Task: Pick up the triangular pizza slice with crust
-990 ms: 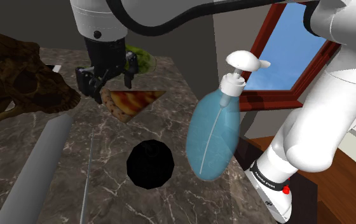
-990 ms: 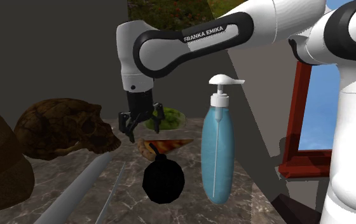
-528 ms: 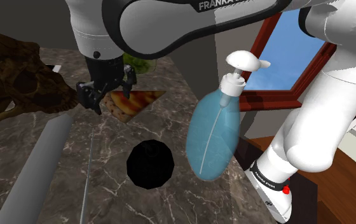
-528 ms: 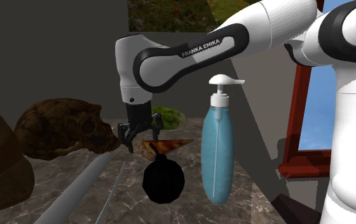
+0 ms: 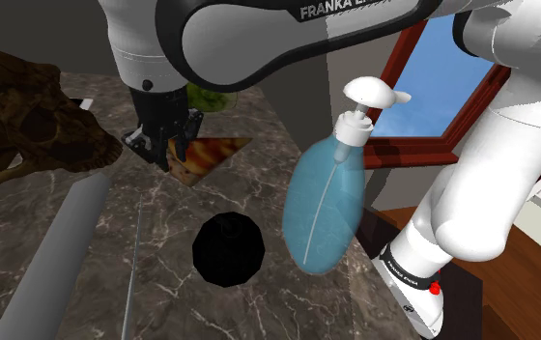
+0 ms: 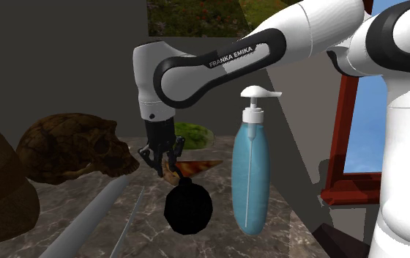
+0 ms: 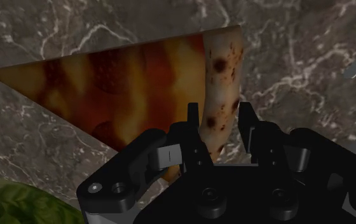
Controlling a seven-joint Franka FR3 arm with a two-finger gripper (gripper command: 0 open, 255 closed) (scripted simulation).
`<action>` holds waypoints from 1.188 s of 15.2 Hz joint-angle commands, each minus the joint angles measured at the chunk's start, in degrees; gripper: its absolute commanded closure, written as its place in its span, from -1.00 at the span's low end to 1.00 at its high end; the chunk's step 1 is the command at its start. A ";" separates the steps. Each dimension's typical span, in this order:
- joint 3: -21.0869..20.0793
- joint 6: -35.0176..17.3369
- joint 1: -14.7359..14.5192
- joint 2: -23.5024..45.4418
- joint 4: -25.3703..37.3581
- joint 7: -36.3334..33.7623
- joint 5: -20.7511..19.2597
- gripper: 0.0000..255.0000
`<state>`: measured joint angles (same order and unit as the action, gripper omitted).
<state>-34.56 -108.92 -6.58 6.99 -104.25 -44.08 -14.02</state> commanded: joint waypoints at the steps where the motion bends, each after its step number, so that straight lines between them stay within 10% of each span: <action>1: 0.01 -0.02 0.01 0.03 -0.02 0.00 0.00 1.00; 18: -0.37 11.02 -0.35 -0.79 10.53 2.04 1.08 1.00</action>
<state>-34.89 -98.74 -6.87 6.20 -94.55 -42.14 -12.95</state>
